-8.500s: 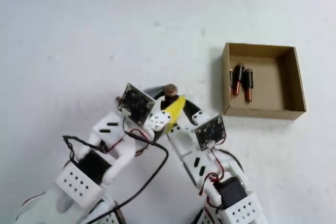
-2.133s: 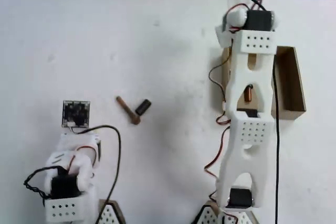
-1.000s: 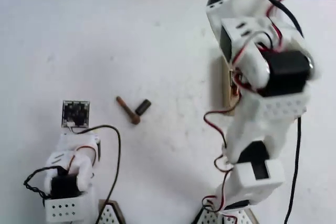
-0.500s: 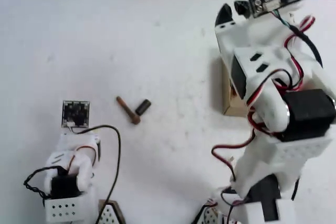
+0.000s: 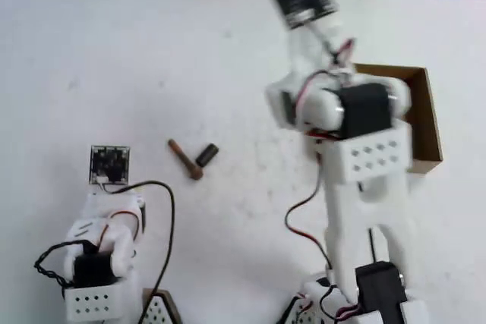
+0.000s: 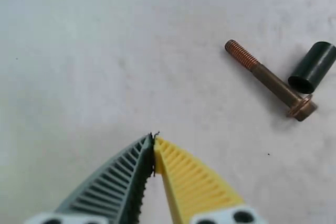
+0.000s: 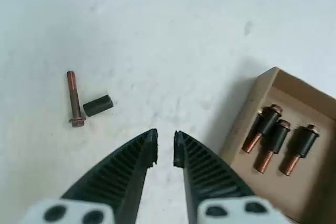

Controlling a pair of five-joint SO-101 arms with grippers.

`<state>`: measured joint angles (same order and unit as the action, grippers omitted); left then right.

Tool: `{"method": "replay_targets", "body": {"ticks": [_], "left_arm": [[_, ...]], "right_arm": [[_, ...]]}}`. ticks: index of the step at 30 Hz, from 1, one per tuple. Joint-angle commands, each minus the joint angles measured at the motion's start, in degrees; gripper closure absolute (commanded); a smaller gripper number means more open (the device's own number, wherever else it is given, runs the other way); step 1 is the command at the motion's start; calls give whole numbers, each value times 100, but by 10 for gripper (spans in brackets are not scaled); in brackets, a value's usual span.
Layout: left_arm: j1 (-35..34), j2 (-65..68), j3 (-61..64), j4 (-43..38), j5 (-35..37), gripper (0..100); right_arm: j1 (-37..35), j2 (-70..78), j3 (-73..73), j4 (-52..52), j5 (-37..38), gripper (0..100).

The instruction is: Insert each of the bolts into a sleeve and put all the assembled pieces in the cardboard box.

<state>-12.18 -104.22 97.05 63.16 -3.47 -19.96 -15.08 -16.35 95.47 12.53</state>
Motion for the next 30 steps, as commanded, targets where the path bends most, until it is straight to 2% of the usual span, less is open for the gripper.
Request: {"method": "replay_targets", "body": {"ticks": [1, 8, 14, 22, 30], "left_arm": [[-66, -48, -9, 79, -44, 976], [-374, -48, -9, 62, -35, 976], [-374, -48, -9, 53, -35, 976], [-382, -48, -26, 53, -35, 976], [-549, -48, -18, 53, -35, 976]], "right_arm": [[-409, -110, 800, -541, -9, 950], [-998, -119, 2400, -1903, 9, 950], [-1270, -110, 3024, -2651, 580, 950], [-1516, -110, 3771, -3662, 589, 950], [-1560, -110, 4466, -4497, -615, 950]]}}
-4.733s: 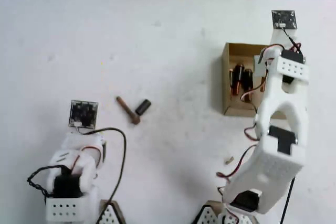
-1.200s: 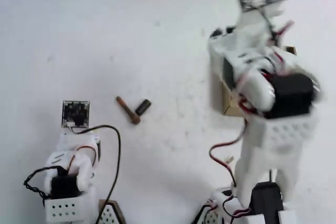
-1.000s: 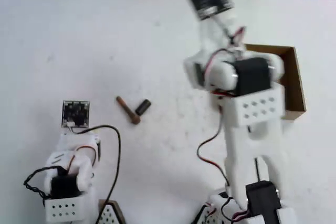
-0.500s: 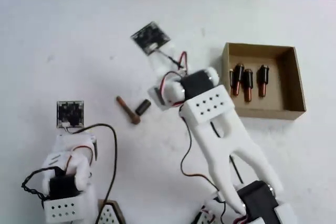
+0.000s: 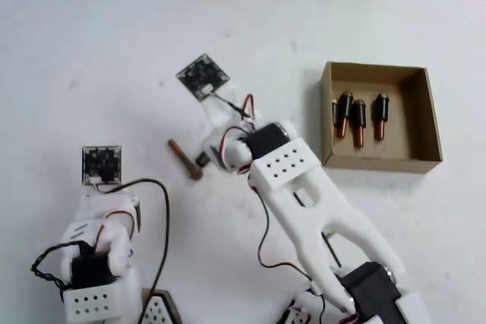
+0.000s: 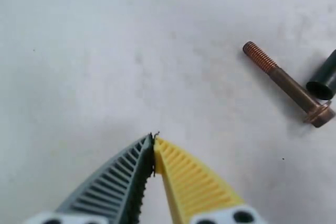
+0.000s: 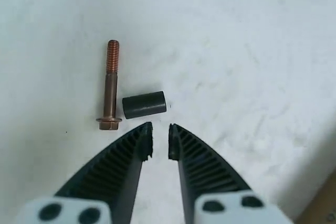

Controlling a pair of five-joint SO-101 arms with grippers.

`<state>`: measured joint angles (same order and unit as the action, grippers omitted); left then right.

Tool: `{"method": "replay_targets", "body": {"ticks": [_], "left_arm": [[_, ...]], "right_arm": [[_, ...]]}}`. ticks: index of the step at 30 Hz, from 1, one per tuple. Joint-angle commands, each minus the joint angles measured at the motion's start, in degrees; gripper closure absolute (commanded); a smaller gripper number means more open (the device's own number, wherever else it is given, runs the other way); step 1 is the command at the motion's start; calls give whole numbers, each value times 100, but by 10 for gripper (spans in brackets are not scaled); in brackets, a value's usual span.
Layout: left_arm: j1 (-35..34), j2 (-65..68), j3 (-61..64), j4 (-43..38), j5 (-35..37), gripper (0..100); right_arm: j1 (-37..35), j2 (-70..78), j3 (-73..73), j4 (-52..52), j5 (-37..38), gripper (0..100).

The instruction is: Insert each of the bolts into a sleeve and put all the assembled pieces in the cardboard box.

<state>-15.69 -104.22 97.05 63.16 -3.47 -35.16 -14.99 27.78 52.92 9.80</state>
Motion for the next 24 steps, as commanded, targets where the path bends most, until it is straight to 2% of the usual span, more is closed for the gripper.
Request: {"method": "replay_targets", "body": {"ticks": [1, 4, 14, 18, 21, 24], "left_arm": [[-295, -48, -9, 62, -35, 976], [-435, -48, -9, 88, -44, 976], [-444, -48, -9, 97, -44, 976], [-444, -48, -9, 97, -53, 976], [-453, -48, -9, 97, -62, 976], [-453, -48, -9, 97, -53, 976]], "right_arm": [[-40, -119, 132, -286, -457, 950], [-48, -119, 422, -338, -668, 950], [-75, -180, 853, -321, -703, 954], [-541, -180, 844, -347, -721, 960], [-866, -154, 765, -593, -1459, 982], [-875, -127, 554, -699, -2215, 981]]}}
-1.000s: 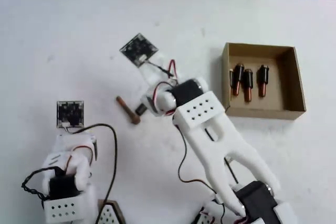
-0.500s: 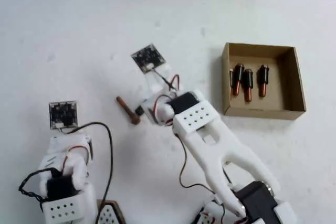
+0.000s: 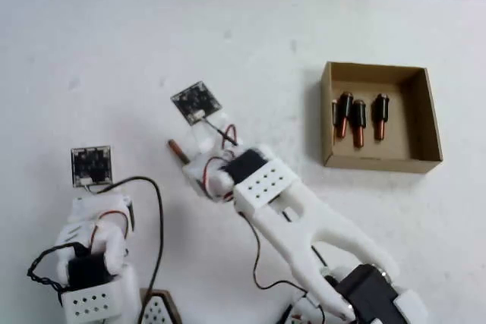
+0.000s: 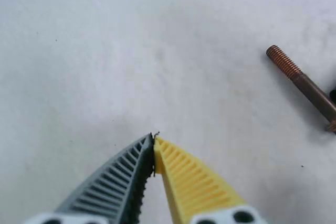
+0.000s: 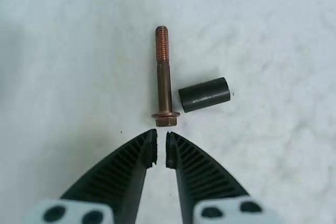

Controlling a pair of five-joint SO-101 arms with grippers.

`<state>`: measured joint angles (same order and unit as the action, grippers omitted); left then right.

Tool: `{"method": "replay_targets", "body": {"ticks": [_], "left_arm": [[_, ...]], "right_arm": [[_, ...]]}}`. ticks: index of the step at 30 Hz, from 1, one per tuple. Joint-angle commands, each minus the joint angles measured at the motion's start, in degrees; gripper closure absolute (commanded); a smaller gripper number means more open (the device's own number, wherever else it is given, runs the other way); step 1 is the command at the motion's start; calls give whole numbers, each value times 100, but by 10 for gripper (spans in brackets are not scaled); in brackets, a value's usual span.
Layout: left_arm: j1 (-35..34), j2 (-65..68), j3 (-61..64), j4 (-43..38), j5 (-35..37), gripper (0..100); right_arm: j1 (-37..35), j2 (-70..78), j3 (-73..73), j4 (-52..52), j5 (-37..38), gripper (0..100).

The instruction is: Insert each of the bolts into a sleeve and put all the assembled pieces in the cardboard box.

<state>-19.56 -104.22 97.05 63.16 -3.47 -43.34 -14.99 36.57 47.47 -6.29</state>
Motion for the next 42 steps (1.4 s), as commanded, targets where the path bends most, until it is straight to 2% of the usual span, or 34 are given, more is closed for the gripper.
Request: {"method": "replay_targets", "body": {"ticks": [1, 14, 17, 23, 27, 30, 36, 39, 42], "left_arm": [[-66, -48, -9, 97, -53, 976], [-75, -48, -9, 62, -35, 976], [-92, -48, -9, 105, -35, 976], [-549, -48, -9, 105, -35, 976], [-541, -48, -9, 97, -35, 976], [-541, -48, -9, 97, -35, 976], [-514, -48, -9, 88, -35, 976], [-514, -48, -9, 88, -35, 976], [-514, -48, -9, 88, -35, 976]], "right_arm": [[-48, -127, -413, -163, -765, 981], [-66, 154, -1081, -110, -2857, 978], [-48, 690, -1371, -110, -3059, 978], [-48, 1763, -2101, -110, -3420, 978], [-48, 1991, -2233, -110, -3446, 977], [57, 2026, -2224, -110, -3780, 975], [286, 2044, -2101, -57, -4009, 851], [233, 2044, -1925, -75, -4554, 791], [242, 2035, -1899, -75, -4624, 779]]}}
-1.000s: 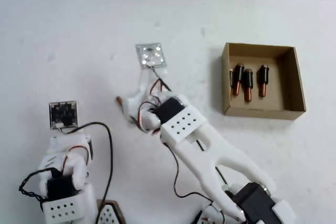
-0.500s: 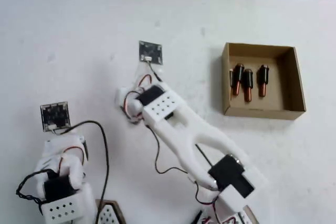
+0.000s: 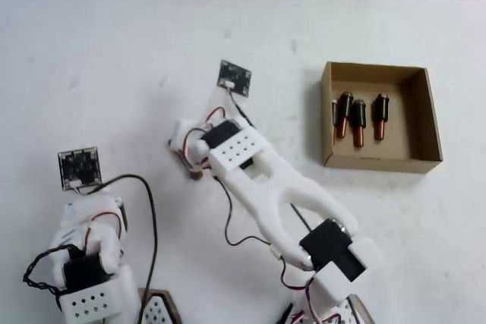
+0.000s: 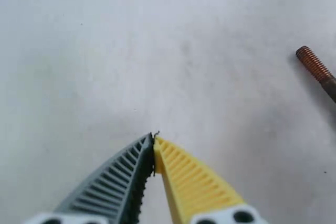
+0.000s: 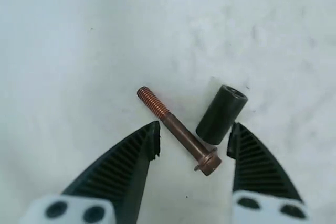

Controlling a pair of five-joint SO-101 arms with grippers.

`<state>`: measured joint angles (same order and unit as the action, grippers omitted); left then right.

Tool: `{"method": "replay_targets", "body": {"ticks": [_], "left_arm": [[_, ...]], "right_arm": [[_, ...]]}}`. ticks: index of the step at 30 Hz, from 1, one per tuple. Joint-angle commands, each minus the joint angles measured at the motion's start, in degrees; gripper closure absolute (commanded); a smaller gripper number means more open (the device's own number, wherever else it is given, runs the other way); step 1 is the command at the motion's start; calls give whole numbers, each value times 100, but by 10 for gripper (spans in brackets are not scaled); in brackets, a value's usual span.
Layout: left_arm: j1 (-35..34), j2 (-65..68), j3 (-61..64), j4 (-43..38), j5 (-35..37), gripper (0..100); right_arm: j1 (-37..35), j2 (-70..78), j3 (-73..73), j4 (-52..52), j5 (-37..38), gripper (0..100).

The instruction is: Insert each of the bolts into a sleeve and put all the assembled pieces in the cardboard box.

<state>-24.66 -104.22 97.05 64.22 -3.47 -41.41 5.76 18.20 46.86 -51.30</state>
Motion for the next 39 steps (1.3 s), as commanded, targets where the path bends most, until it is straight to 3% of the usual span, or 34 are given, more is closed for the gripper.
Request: {"method": "replay_targets", "body": {"ticks": [1, 12, 20, 39], "left_arm": [[-4, -48, -9, -18, -35, 976], [4, -48, -9, -18, -35, 976], [4, -48, -9, -18, -35, 976], [4, -48, -9, -9, -35, 976]], "right_arm": [[22, -31, -53, -13, -141, 779], [207, 497, -44, -365, -563, 786], [312, 752, -62, -664, -571, 906], [84, 1165, -105, -699, -563, 907]]}}
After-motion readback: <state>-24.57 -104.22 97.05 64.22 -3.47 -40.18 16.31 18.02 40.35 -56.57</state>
